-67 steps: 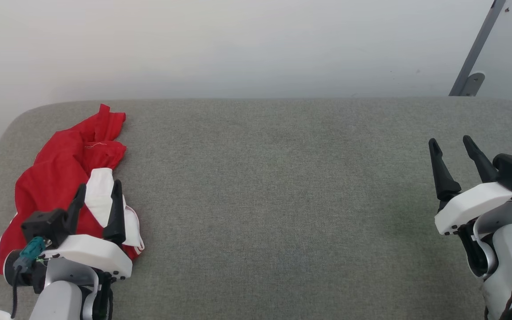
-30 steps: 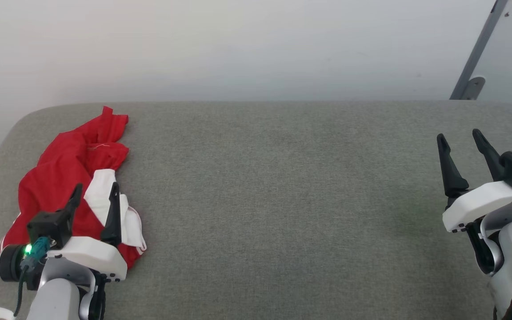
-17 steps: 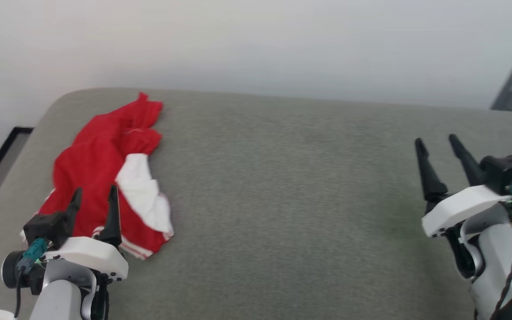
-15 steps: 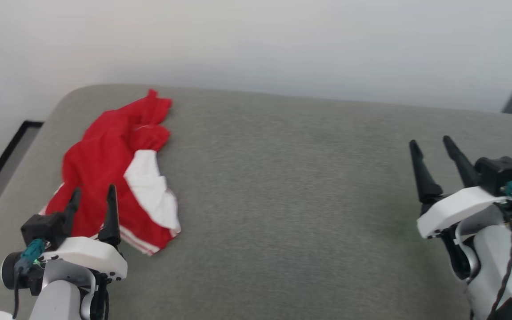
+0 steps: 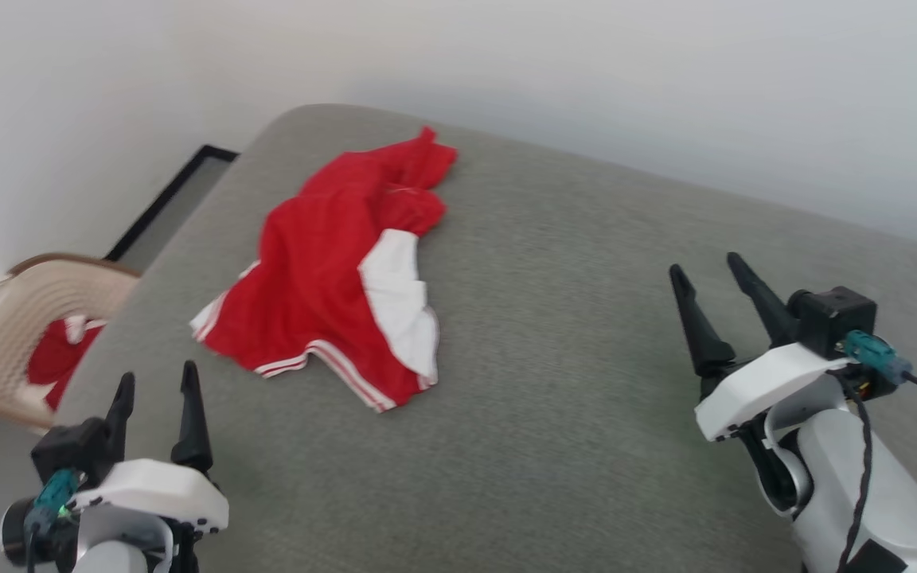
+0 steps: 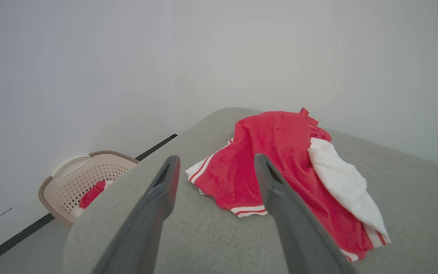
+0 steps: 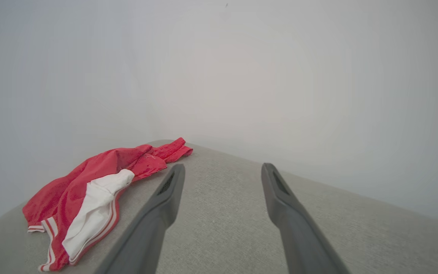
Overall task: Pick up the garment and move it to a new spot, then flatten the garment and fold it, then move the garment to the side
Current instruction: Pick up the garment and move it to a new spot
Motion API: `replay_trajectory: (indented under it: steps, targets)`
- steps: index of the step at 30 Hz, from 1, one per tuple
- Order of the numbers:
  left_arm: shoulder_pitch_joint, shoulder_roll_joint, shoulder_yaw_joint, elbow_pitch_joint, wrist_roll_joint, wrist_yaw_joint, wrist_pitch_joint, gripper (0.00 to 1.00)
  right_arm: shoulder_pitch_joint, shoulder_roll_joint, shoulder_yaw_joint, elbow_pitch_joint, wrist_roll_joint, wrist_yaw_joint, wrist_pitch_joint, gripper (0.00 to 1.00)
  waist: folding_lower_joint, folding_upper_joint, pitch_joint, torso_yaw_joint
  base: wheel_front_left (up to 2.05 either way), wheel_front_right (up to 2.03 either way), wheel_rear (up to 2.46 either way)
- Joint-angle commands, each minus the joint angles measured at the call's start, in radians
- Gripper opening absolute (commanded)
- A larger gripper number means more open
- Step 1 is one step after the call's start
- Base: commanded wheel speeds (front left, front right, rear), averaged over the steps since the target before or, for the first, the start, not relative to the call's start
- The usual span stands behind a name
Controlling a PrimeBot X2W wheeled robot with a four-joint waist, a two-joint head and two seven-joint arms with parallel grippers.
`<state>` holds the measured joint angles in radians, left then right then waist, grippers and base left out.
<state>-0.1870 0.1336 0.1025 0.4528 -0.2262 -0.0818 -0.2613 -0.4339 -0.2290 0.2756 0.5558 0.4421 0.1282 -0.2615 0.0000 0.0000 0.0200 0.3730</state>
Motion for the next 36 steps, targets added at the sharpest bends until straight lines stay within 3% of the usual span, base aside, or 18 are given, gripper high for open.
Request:
replay_trajectory:
  steps: [1,13,23,29,36]
  targets:
    - [0.015,-0.002,0.01,-0.013,0.006,0.005,-0.006,1.0,-0.002,0.005,0.006,-0.003,0.004,0.005,-0.005,1.0,0.0,0.0,0.0,0.044,0.0,0.0,0.0]
    - [0.141,-0.046,0.047,-0.129,0.002,0.029,-0.005,1.0,0.0,0.049,0.087,-0.01,0.022,0.003,-0.005,1.0,0.0,0.0,0.002,0.122,0.0,0.0,0.0]
    - [0.155,-0.046,0.037,-0.158,0.01,0.02,-0.006,1.0,-0.022,0.048,0.103,-0.009,0.028,0.003,-0.005,1.0,0.0,0.0,0.011,0.091,0.0,0.0,0.0]
    - [0.041,0.003,-0.016,-0.132,0.036,-0.012,0.014,1.0,-0.035,0.042,0.105,-0.017,0.027,0.003,-0.005,1.0,0.0,0.0,0.044,0.028,0.0,0.0,0.0]
    - [-0.259,0.141,-0.121,0.008,-0.006,-0.048,0.172,1.0,-0.059,0.022,0.088,-0.03,0.023,0.003,-0.005,1.0,0.0,0.0,0.127,-0.108,0.0,0.0,0.0]
